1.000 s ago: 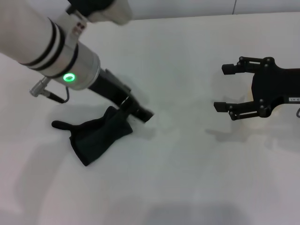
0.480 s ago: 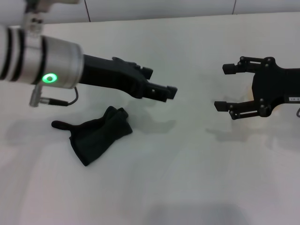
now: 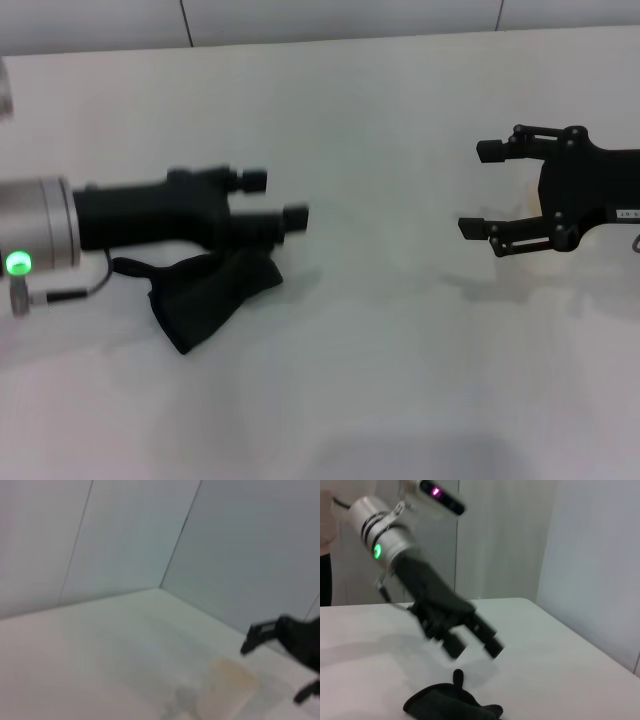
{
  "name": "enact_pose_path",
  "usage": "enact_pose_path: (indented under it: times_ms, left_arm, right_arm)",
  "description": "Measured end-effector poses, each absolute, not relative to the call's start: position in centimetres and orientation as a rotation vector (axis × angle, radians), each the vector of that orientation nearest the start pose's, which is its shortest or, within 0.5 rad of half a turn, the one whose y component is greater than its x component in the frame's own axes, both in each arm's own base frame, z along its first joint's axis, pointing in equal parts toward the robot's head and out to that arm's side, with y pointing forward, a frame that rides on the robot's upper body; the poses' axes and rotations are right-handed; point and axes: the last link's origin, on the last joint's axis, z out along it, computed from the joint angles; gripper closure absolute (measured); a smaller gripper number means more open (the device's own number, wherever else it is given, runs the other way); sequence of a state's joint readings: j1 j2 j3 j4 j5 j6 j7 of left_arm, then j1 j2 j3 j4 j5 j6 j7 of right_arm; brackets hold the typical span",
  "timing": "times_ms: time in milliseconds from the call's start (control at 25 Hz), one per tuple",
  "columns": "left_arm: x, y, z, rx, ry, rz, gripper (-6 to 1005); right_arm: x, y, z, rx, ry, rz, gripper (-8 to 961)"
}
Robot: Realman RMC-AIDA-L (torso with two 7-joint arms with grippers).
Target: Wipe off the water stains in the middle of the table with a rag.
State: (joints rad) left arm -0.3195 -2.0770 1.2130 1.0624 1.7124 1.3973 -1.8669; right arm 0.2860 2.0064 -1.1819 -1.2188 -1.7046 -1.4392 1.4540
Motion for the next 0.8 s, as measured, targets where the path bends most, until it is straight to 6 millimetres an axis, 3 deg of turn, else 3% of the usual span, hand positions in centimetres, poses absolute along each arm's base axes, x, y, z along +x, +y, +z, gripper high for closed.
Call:
enact_pose_path:
  times_ms: [360, 560, 800]
  left_arm:
    - [-26.9, 28.8, -2.8, -2.731, -0.857, -0.672, 105]
    - [-29.2, 27.8, -2.7, -2.659, -0.879, -0.726, 106]
    - [-30.4, 27.0, -2.2, -2.631, -0.852, -0.758, 107]
  right_arm:
    - [22.8, 32.0, 4.8, -2.698, 0.193, 0.511, 84]
    - [24.8, 31.6, 4.5, -2.681, 0.260, 0.451, 84]
    - [26.3, 31.1, 3.8, -2.705, 0.261, 0.374, 84]
